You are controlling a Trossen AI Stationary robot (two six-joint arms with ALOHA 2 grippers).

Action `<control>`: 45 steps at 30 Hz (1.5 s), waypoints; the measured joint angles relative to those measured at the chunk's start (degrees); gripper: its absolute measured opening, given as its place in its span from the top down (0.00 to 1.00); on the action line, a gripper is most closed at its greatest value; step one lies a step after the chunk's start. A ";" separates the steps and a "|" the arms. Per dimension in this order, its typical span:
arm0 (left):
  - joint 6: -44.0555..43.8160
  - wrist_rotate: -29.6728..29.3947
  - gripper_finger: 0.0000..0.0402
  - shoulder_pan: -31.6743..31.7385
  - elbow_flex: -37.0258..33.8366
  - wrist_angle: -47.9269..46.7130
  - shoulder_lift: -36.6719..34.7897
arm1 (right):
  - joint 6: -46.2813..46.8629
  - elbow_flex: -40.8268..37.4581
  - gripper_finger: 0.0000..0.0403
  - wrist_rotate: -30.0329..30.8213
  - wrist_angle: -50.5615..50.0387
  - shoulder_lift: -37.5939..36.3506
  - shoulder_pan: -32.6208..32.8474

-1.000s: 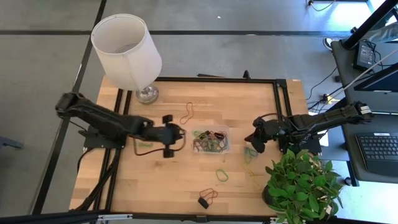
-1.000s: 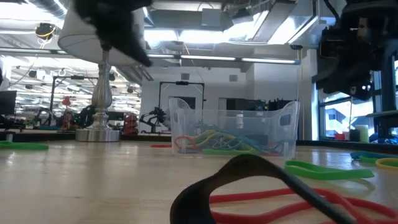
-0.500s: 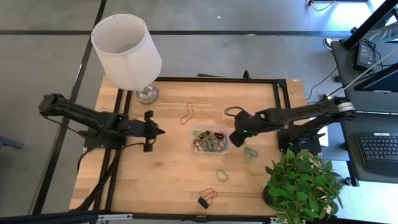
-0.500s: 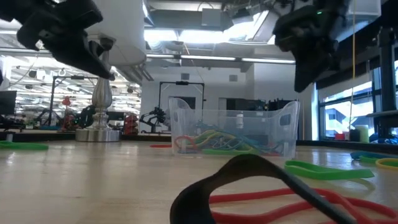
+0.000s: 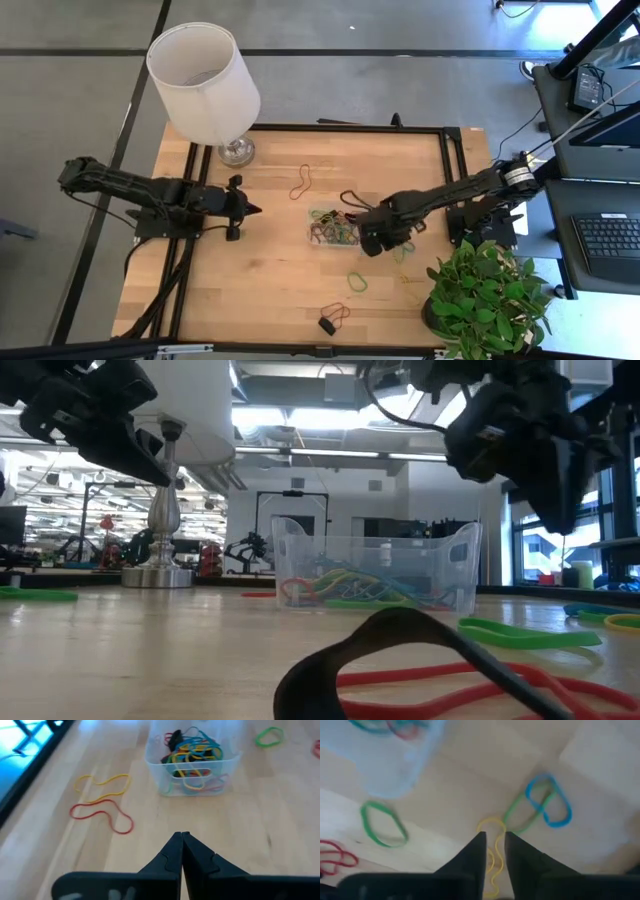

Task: Pick and place rubber bands into bin
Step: Put the yellow rubber band into the transparent bin

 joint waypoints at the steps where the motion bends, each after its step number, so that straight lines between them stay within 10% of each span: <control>1: 0.00 0.86 1.00 0.04 0.00 0.00 0.00 | 0.91 0.00 0.79 -0.62 -0.02 0.47 0.73; 10: 0.00 2.76 1.00 0.00 0.00 -0.02 0.00 | 6.59 0.00 0.65 -0.63 1.12 6.69 4.96; 38: -0.06 7.43 1.00 0.00 -0.02 -0.48 0.02 | 7.99 -10.04 0.68 -9.65 13.62 9.60 13.65; 45: -0.07 7.43 1.00 0.00 -0.02 -0.46 0.02 | 7.98 -11.71 0.91 -11.53 18.64 9.46 13.68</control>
